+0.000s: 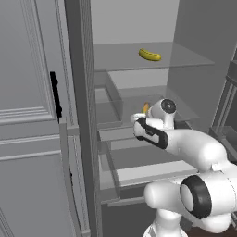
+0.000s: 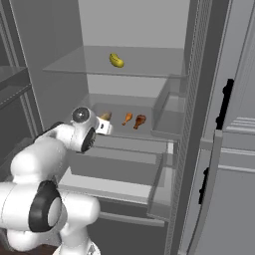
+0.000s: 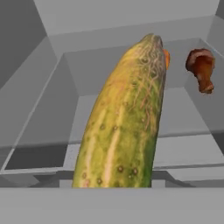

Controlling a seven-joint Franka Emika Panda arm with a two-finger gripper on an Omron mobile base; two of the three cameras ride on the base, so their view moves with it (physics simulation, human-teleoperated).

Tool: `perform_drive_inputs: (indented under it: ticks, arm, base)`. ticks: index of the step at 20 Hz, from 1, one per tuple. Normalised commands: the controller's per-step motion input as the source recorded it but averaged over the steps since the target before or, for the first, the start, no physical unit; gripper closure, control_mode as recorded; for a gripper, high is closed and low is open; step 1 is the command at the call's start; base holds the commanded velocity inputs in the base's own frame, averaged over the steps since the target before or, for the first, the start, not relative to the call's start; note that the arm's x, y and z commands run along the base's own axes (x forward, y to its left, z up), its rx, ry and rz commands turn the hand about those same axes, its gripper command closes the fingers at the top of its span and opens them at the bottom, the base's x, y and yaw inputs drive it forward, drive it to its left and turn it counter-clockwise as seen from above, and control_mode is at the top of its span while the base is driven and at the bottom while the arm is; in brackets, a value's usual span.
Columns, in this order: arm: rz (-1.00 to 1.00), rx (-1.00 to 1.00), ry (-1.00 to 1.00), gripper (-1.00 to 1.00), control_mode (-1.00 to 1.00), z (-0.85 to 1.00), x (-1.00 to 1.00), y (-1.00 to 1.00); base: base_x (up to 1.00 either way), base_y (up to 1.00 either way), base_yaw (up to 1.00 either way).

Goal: Place one cucumber and one chicken drumstick in each tupperware on the nearby counter, to pack two identical lunches.

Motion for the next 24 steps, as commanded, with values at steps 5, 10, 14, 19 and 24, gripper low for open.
perform_drive_inputs:
  ticks: [5, 10, 14, 19, 24]
  arm:
    - [-0.04, 0.00, 0.02, 1.00, -1.00, 0.98, -1.00, -0.40]
    - [-0.02, 0.00, 0.17, 1.00, -1.00, 0.99, -0.95, -0.42]
    - [0.00, 0.00, 0.19, 1.00, -1.00, 0.69, -1.00, -0.46]
    - [0.00, -0.02, 0.06, 1.00, -1.00, 0.06, -0.33, -0.07]
    - [0.02, 0.00, 0.01, 1.00, -1.00, -0.03, -0.41, 0.00]
  base:
    - [0.00, 0.00, 0.00]
    - [0.00, 0.00, 0.00]
    - [0.00, 0.00, 0.00]
    - [0.00, 0.00, 0.00]
    - [0.00, 0.00, 0.00]
